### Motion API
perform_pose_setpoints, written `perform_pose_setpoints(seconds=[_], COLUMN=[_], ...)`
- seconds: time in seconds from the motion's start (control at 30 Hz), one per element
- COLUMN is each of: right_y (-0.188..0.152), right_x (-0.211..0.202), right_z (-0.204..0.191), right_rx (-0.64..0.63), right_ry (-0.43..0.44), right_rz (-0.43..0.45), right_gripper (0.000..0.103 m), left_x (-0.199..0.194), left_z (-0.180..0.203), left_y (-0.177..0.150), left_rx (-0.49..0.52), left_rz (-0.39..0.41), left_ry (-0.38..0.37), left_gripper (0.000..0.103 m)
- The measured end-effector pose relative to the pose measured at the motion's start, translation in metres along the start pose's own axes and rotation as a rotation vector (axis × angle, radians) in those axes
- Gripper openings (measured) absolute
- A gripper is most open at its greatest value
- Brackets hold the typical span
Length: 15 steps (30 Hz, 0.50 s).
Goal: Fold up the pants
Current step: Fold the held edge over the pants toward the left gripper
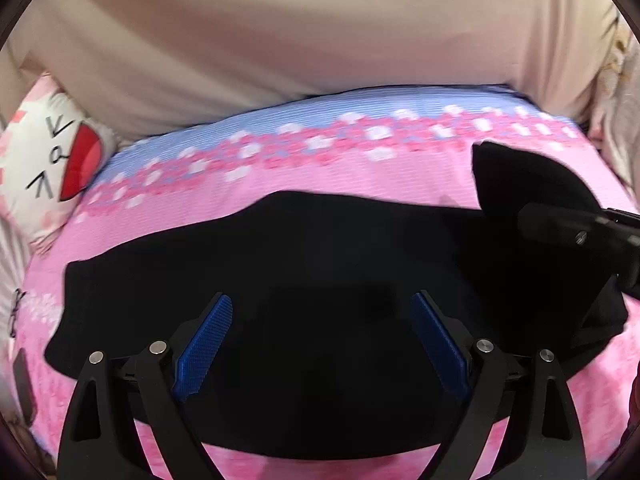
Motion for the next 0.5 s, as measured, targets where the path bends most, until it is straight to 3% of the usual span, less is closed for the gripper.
perform_pose_setpoints(seconds=[0.27, 0.5], right_y=[-0.016, -0.026], right_x=[0.06, 0.081], right_z=[-0.044, -0.051], right_rx=[-0.034, -0.053], right_ry=[0.047, 0.016], right_rz=[-0.098, -0.136], right_gripper=[0.022, 0.024], left_x=[0.015, 0.029], left_z=[-0.054, -0.063], left_y=[-0.018, -0.026], left_rx=[-0.052, -0.05], left_rz=[-0.037, -0.065], left_ry=[0.054, 0.047], left_gripper=[0.089, 0.089])
Point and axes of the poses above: each gripper's, at about its wrist camera, not at the fingertips, and x roughly the way its jaws point, z to its right, y to its top, the point moved 6 cm from there along x, roughly the way its jaws point, and after that the axes turned 4 degrees about -x, right-handed, at the moved point
